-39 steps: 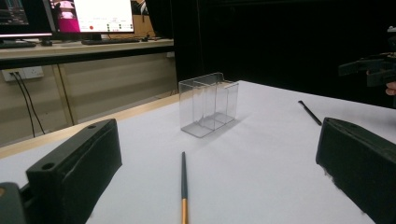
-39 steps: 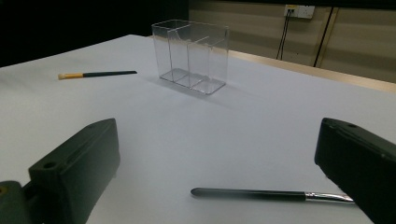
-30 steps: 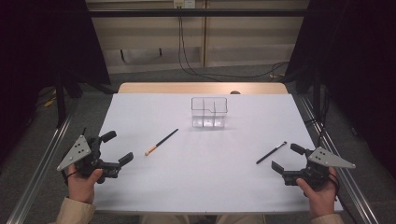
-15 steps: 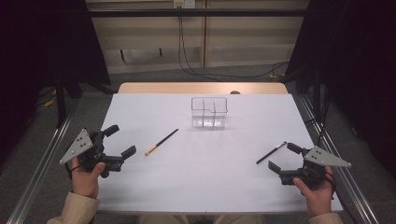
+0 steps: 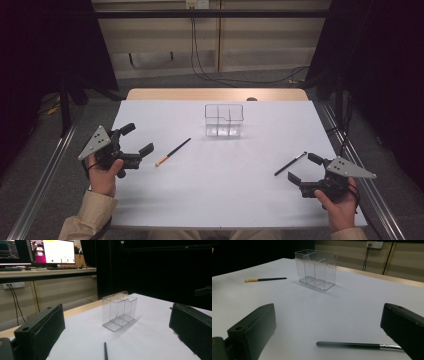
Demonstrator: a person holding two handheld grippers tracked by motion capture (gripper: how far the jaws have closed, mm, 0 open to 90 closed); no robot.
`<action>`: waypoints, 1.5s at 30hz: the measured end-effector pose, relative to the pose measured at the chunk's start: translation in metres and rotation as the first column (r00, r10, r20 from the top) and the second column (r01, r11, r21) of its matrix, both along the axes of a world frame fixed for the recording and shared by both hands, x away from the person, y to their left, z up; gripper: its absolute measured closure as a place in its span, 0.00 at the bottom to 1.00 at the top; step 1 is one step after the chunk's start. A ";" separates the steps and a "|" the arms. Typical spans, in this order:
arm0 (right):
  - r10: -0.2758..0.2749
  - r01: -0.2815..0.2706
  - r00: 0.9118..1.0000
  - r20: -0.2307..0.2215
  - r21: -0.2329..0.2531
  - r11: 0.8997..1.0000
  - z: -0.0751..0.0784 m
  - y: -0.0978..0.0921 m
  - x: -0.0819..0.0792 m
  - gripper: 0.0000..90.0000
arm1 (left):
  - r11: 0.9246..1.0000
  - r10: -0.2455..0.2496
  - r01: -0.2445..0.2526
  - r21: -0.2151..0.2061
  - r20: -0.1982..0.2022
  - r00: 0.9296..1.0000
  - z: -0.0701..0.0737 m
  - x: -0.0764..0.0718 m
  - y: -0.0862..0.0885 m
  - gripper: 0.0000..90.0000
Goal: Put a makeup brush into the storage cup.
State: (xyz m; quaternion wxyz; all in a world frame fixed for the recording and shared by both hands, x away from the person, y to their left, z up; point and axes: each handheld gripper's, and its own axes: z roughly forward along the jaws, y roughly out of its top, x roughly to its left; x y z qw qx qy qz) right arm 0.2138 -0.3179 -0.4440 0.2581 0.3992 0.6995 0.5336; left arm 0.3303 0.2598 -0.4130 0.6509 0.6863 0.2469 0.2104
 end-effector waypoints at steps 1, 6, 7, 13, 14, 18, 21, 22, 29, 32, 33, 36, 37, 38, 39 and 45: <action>0.001 -0.001 1.000 0.001 0.000 1.000 0.000 0.000 0.000 0.00 | 1.000 -0.003 0.003 -0.002 -0.003 1.000 -0.001 0.002 -0.001 0.00; 0.004 -0.004 1.000 -0.001 -0.002 1.000 -0.001 0.000 0.000 0.00 | 1.000 -0.006 0.006 -0.003 -0.012 1.000 -0.003 0.008 -0.006 0.00; 0.006 -0.006 1.000 -0.003 -0.004 1.000 -0.001 0.000 0.000 0.00 | 1.000 -0.008 0.008 -0.005 -0.011 1.000 -0.002 0.010 -0.007 0.00; 0.003 -0.003 1.000 0.011 -0.006 1.000 0.002 -0.002 -0.005 0.00 | 1.000 -0.020 0.020 -0.001 -0.004 1.000 0.000 0.014 -0.017 0.00; 0.001 -0.001 1.000 0.012 -0.008 1.000 0.002 -0.003 -0.005 0.00 | 1.000 -0.021 0.021 -0.004 -0.002 1.000 0.001 0.015 -0.019 0.00; 0.001 -0.001 1.000 0.007 -0.012 1.000 0.001 -0.003 -0.007 0.00 | 1.000 -0.026 0.026 -0.003 -0.003 1.000 0.002 0.018 -0.024 0.00; 0.000 0.000 1.000 0.005 -0.004 1.000 0.001 -0.004 -0.007 0.00 | 1.000 -0.027 0.027 -0.009 -0.001 1.000 0.004 0.023 -0.028 0.00; 0.002 -0.002 1.000 0.007 -0.006 1.000 0.001 -0.003 -0.007 0.00 | 1.000 -0.027 0.027 0.001 0.003 1.000 0.005 0.024 -0.029 0.00; 0.018 -0.018 1.000 0.017 -0.007 1.000 0.003 0.003 -0.002 0.00 | 1.000 -0.010 0.010 -0.005 0.000 1.000 0.005 0.034 -0.039 0.00; 0.025 -0.025 0.999 0.022 -0.009 1.000 0.004 0.005 0.001 0.00 | 1.000 -0.007 0.007 -0.013 -0.014 1.000 0.004 0.036 -0.041 0.00; 0.028 -0.028 0.999 0.023 -0.005 1.000 0.004 0.006 0.003 0.00 | 1.000 -0.004 0.004 -0.002 -0.017 1.000 0.003 0.038 -0.041 0.00; 0.046 -0.046 0.999 0.026 -0.002 0.999 0.004 0.011 0.010 0.00 | 1.000 0.002 -0.002 0.001 -0.029 1.000 0.000 0.041 -0.043 0.00; 0.053 -0.053 0.998 0.027 0.000 0.999 0.004 0.012 0.011 0.00 | 1.000 0.005 -0.005 -0.002 -0.032 0.999 -0.001 0.042 -0.043 0.00; 0.057 -0.057 0.998 0.026 -0.001 0.998 0.004 0.013 0.013 0.00 | 1.000 0.010 -0.010 -0.004 -0.040 0.999 -0.003 0.043 -0.044 0.00; 0.060 -0.060 0.998 0.026 -0.002 0.998 0.003 0.014 0.014 0.00 | 1.000 0.011 -0.011 -0.005 -0.041 0.999 -0.003 0.044 -0.043 0.00; 0.075 -0.075 0.997 0.022 -0.002 0.997 0.002 0.017 0.019 0.00 | 1.000 0.018 -0.018 -0.015 -0.057 0.998 -0.006 0.049 -0.043 0.00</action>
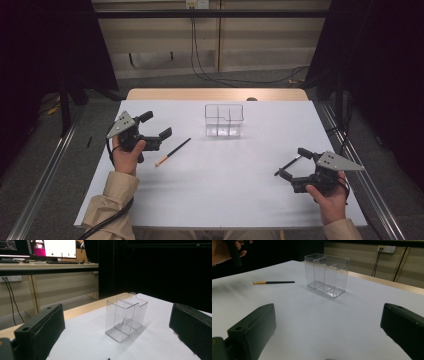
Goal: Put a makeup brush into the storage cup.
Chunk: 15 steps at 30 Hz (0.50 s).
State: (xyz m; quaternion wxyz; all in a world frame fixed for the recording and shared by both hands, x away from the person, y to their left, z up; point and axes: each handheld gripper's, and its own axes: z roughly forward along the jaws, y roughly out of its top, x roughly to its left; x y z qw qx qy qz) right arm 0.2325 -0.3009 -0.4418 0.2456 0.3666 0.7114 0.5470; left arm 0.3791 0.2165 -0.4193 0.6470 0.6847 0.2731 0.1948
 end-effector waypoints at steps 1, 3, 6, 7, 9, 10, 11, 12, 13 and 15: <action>0.003 -0.003 1.000 -0.001 0.000 1.000 0.000 0.001 0.001 0.00 | 1.000 0.003 -0.003 0.015 -0.003 1.000 0.000 0.001 0.001 0.00; 0.002 -0.002 1.000 0.000 -0.005 1.000 0.000 0.001 0.001 0.00 | 1.000 0.004 -0.003 0.014 -0.006 1.000 -0.002 0.004 0.000 0.00; 0.001 -0.001 1.000 0.000 -0.003 1.000 0.000 0.001 0.001 0.00 | 1.000 0.002 -0.001 0.020 -0.013 1.000 -0.003 0.008 -0.003 0.00; -0.001 0.001 1.000 0.004 -0.004 1.000 0.000 0.000 0.000 0.00 | 0.999 -0.003 0.004 0.038 -0.020 1.000 -0.004 0.010 -0.005 0.00; -0.003 0.003 1.000 0.000 -0.004 1.000 0.000 -0.001 0.000 0.00 | 0.998 0.001 0.002 0.068 -0.039 0.999 -0.005 0.012 -0.006 0.00; -0.003 0.003 1.000 0.000 -0.002 1.000 0.000 -0.001 0.000 0.00 | 0.997 0.002 0.001 0.077 -0.045 0.999 -0.005 0.013 -0.007 0.00; -0.003 0.003 1.000 0.000 -0.002 1.000 0.000 -0.001 0.000 0.00 | 0.997 0.002 0.001 0.077 -0.045 0.999 -0.005 0.013 -0.007 0.00; -0.004 0.004 1.000 -0.002 -0.004 1.000 -0.001 -0.002 -0.001 0.00 | 0.996 -0.004 0.008 0.083 -0.055 0.998 -0.005 0.014 -0.008 0.00; -0.005 0.005 1.000 -0.003 -0.006 1.000 0.000 -0.002 -0.002 0.00 | 0.994 0.000 0.007 0.106 -0.068 0.998 -0.005 0.016 -0.009 0.00; -0.009 0.009 1.000 0.001 -0.003 1.000 0.000 -0.003 -0.003 0.00 | 0.991 0.001 0.011 0.134 -0.084 0.996 -0.005 0.017 -0.010 0.00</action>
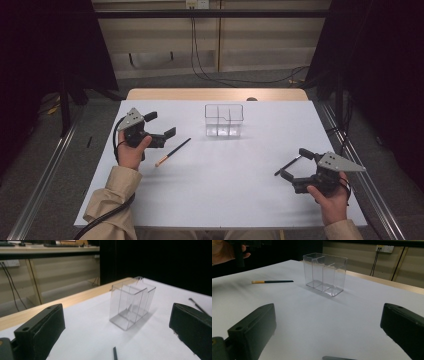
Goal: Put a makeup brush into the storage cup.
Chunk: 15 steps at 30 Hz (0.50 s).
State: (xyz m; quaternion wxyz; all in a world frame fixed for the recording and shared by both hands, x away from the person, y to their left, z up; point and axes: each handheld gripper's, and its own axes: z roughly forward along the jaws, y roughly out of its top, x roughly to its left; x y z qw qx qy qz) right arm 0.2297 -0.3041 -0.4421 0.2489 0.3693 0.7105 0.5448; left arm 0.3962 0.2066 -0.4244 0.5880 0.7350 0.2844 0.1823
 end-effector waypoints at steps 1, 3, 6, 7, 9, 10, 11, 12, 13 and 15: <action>-0.001 0.001 1.000 -0.002 -0.001 1.000 0.000 0.000 0.000 0.00 | 1.000 -0.002 0.002 0.012 -0.011 1.000 0.000 0.001 0.000 0.00; -0.002 0.002 1.000 -0.003 -0.001 1.000 0.000 -0.001 -0.001 0.00 | 0.999 -0.002 0.003 0.035 -0.035 0.999 0.000 0.002 -0.001 0.00; -0.002 0.002 1.000 -0.005 -0.002 1.000 0.000 -0.001 -0.002 0.00 | 0.998 -0.001 0.005 0.065 -0.063 0.998 0.000 0.004 0.000 0.00; -0.003 0.003 1.000 -0.005 -0.003 1.000 0.000 -0.001 -0.002 0.00 | 0.997 0.002 0.004 0.080 -0.072 0.997 0.001 0.005 0.000 0.00; -0.003 0.003 1.000 -0.006 -0.002 1.000 0.000 -0.001 -0.003 0.00 | 0.995 -0.001 0.010 0.104 -0.090 0.996 0.001 0.007 0.000 0.00; -0.003 0.003 1.000 -0.007 -0.004 1.000 0.000 -0.002 -0.003 0.00 | 0.993 -0.001 0.013 0.117 -0.099 0.995 0.001 0.008 0.000 0.00; -0.003 0.003 1.000 -0.006 -0.002 1.000 0.000 -0.002 -0.003 0.00 | 0.992 0.003 0.012 0.129 -0.112 0.994 0.002 0.008 0.000 0.00; -0.003 0.003 1.000 -0.006 -0.002 1.000 0.000 -0.002 -0.003 0.00 | 0.992 0.003 0.012 0.129 -0.112 0.994 0.002 0.008 0.000 0.00; -0.004 0.004 1.000 -0.006 -0.003 1.000 0.000 -0.002 -0.003 0.00 | 0.988 0.000 0.022 0.151 -0.144 0.990 0.002 0.010 -0.001 0.00; -0.005 0.005 1.000 -0.005 -0.002 1.000 0.000 -0.002 -0.003 0.00 | 0.982 0.008 0.025 0.190 -0.171 0.985 0.003 0.011 -0.002 0.00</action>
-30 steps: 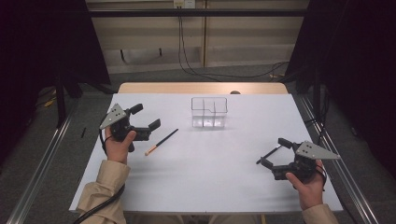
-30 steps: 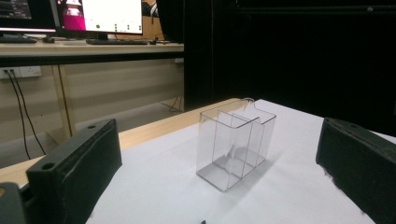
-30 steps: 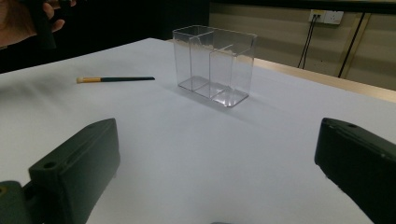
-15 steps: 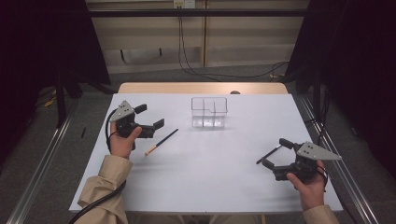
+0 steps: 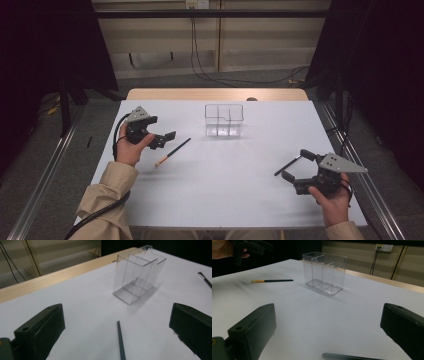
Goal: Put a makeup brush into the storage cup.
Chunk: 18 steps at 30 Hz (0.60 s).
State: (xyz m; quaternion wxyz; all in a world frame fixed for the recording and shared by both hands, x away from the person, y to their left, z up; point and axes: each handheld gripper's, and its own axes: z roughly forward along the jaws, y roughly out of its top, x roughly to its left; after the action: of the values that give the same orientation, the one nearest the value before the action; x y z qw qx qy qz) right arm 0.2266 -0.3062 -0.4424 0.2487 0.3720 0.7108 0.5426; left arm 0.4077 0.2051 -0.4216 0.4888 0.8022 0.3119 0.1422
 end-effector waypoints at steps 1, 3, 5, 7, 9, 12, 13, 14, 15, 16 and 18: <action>-0.001 0.001 1.000 0.000 -0.001 1.000 0.000 0.000 0.000 0.00 | 1.000 -0.006 0.006 0.010 -0.013 1.000 0.000 0.001 -0.001 0.00; 0.000 0.000 1.000 0.000 -0.001 1.000 0.000 0.000 0.000 0.00 | 1.000 -0.008 0.008 0.020 -0.021 1.000 0.000 0.002 -0.001 0.00; -0.003 0.003 1.000 -0.002 0.000 1.000 0.000 -0.001 -0.001 0.00 | 0.998 -0.016 0.019 0.054 -0.049 0.999 0.001 0.003 -0.002 0.00; -0.003 0.003 1.000 -0.006 -0.001 1.000 0.000 -0.002 -0.001 0.00 | 0.998 -0.020 0.024 0.065 -0.065 0.998 0.001 0.004 -0.003 0.00; -0.002 0.002 1.000 -0.004 -0.001 1.000 0.000 -0.002 -0.002 0.00 | 0.994 -0.022 0.033 0.105 -0.105 0.994 0.001 0.007 -0.004 0.00; -0.005 0.005 1.000 -0.004 0.000 1.000 0.000 -0.002 -0.002 0.00 | 0.990 -0.023 0.040 0.134 -0.132 0.991 0.002 0.009 -0.005 0.00; -0.006 0.006 1.000 -0.003 -0.001 1.000 0.000 -0.002 -0.003 0.00 | 0.984 -0.029 0.055 0.171 -0.150 0.988 0.003 0.011 -0.006 0.00; -0.006 0.006 1.000 -0.004 -0.001 1.000 0.000 -0.002 -0.003 0.00 | 0.982 -0.026 0.054 0.184 -0.147 0.989 0.004 0.011 -0.007 0.00; -0.006 0.006 1.000 -0.003 -0.002 1.000 0.000 -0.003 -0.003 0.00 | 0.978 -0.029 0.061 0.199 -0.157 0.987 0.004 0.012 -0.007 0.00; -0.007 0.007 1.000 -0.002 -0.002 1.000 0.000 -0.003 -0.003 0.00 | 0.978 -0.029 0.061 0.199 -0.157 0.987 0.004 0.012 -0.007 0.00; -0.008 0.008 1.000 -0.002 -0.001 1.000 0.000 -0.003 -0.003 0.00 | 0.970 -0.031 0.073 0.234 -0.179 0.983 0.006 0.014 -0.008 0.00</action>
State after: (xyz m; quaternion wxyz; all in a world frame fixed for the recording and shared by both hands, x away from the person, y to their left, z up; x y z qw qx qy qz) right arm 0.2232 -0.3096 -0.4424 0.2503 0.3754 0.7100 0.5407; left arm 0.4216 0.1973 -0.4159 0.3631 0.8726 0.3125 0.0953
